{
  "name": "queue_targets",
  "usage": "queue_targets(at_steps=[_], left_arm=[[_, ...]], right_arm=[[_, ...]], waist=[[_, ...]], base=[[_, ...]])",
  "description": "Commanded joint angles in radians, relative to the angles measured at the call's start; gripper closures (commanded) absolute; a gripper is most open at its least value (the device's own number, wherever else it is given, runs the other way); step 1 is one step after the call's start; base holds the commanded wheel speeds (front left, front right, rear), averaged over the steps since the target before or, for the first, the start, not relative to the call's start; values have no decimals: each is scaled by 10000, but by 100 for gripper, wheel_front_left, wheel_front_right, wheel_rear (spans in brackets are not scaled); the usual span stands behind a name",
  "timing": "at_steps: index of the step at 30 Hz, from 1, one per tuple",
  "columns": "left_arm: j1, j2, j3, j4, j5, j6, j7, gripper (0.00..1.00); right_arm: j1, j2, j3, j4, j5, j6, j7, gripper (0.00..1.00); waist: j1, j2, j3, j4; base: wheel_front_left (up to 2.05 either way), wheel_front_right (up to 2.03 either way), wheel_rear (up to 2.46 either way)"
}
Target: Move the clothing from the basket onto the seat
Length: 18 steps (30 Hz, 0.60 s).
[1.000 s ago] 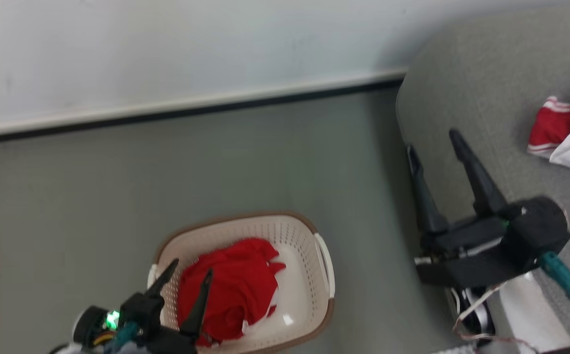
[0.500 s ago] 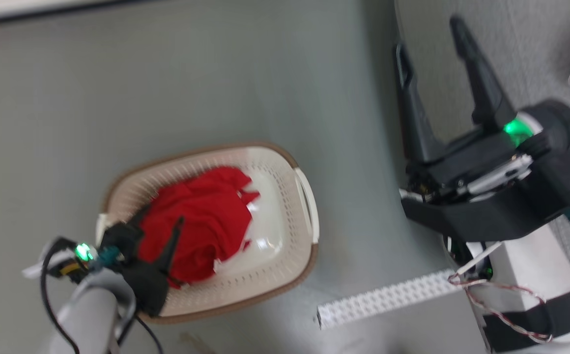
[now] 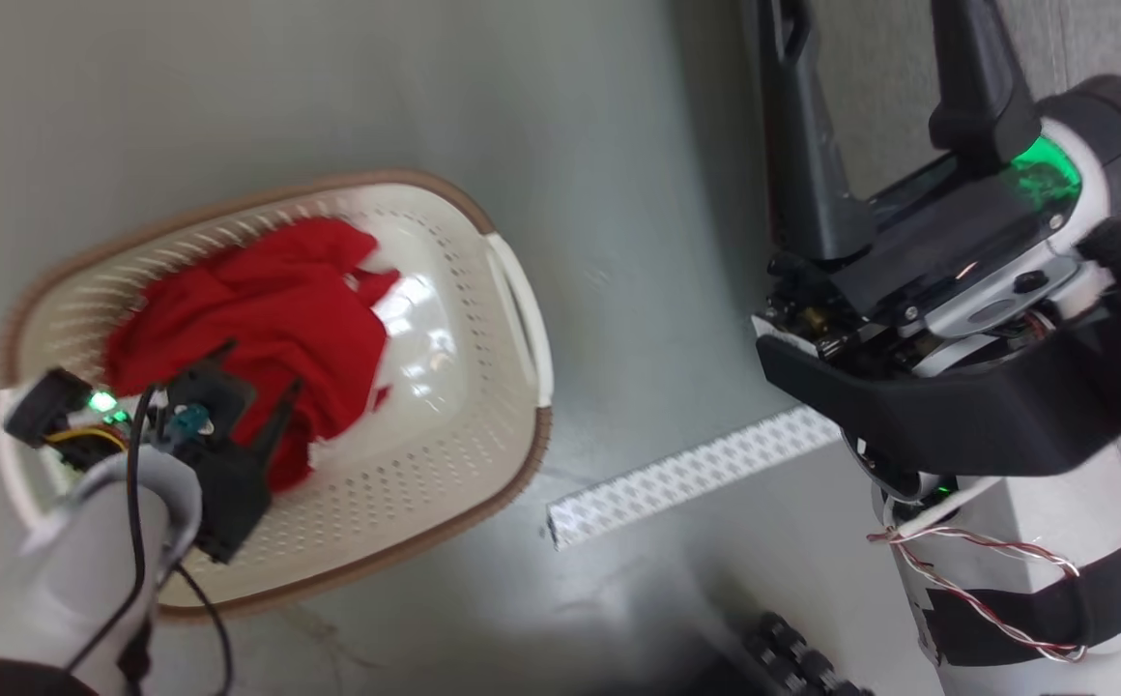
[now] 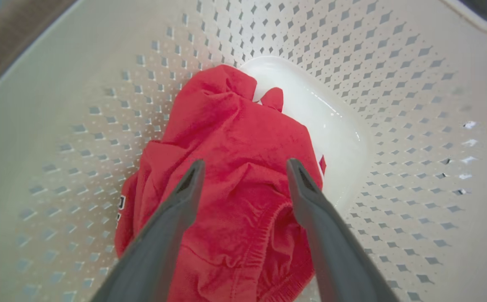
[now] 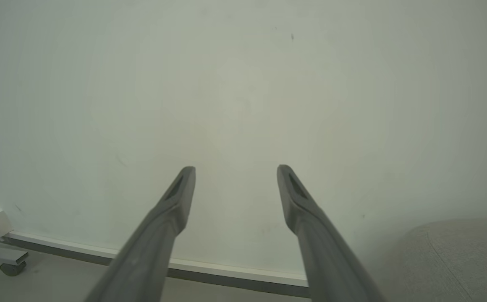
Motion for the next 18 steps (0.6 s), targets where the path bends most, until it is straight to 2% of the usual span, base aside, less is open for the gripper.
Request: queue_targets(at_steps=[1, 6, 13, 18], left_arm=[[-129, 178, -14, 86, 61, 3, -34, 0], [-848, 418, -814, 626, -77, 1, -34, 0], [-1800, 238, -1896, 1270, -189, 0, -34, 0], [-2219, 167, -2159, 1523, -25, 157, -34, 0]], right_arm=[[-143, 78, 8, -76, -7, 1, -10, 0], [-242, 305, -39, -374, 35, 1, -10, 0], [113, 450, -79, -570, 56, 1, -10, 0], [141, 494, -118, -606, 28, 1, -10, 0]], waist=[[-2, -3, 902, -788], [-2, -3, 1379, -1005], [-2, -3, 1805, -968], [-2, -3, 1990, -920]], base=[[0, 0, 0], [0, 0, 0], [0, 0, 0], [0, 0, 0]])
